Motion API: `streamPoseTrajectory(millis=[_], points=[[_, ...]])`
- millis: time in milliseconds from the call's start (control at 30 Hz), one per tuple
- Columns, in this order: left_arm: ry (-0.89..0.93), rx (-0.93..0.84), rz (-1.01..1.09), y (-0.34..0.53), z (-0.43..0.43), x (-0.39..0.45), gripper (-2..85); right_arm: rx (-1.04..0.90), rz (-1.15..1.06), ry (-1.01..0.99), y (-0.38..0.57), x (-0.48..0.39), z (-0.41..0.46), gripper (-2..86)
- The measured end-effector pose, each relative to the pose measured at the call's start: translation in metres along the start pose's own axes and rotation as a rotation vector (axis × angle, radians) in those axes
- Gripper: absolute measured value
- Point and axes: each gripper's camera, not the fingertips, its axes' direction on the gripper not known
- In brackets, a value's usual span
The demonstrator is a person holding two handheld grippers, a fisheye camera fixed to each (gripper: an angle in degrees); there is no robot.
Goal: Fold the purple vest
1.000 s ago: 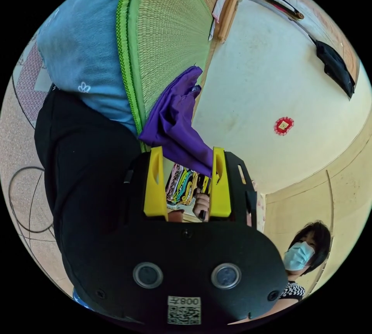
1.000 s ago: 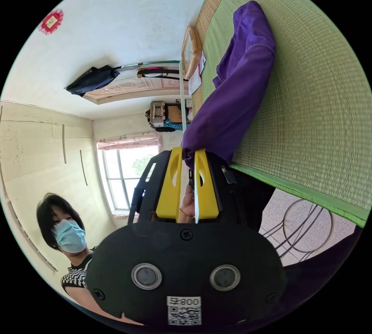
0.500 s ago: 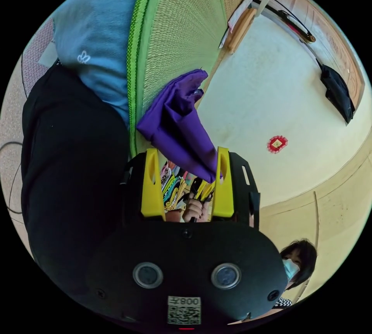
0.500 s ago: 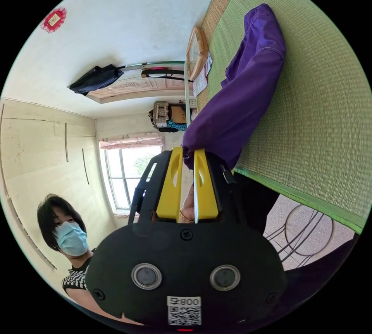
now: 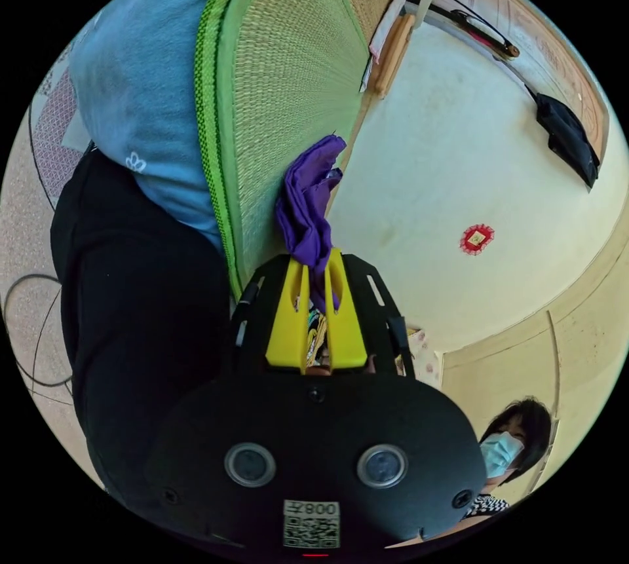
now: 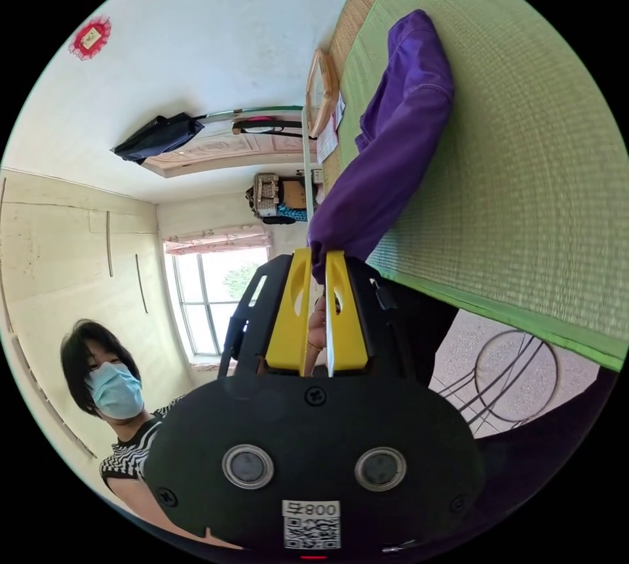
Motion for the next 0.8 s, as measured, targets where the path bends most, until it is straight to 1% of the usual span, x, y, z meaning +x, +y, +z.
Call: streamPoseTrajectory(millis=[233,367,500,667,800], points=[[-0.068,-0.092,0.084,0.013,0.04,0.028,3.7,-0.001,0.028,0.03,0.04,0.073,-0.046,2.4],[-0.153,-0.151,0.143,0.023,0.063,0.046,3.5,-0.02,0.046,0.038,0.064,0.113,-0.064,2.2],[-0.211,-0.179,0.159,0.028,0.088,0.054,3.4,-0.033,0.066,0.056,0.091,0.163,-0.08,1.9],[-0.201,-0.177,0.165,0.029,0.127,0.068,3.3,0.007,0.095,0.019,0.115,0.221,-0.104,1.5],[-0.174,-0.203,0.222,0.026,0.171,0.1,3.1,0.034,0.05,-0.004,0.126,0.249,-0.131,1.2]])
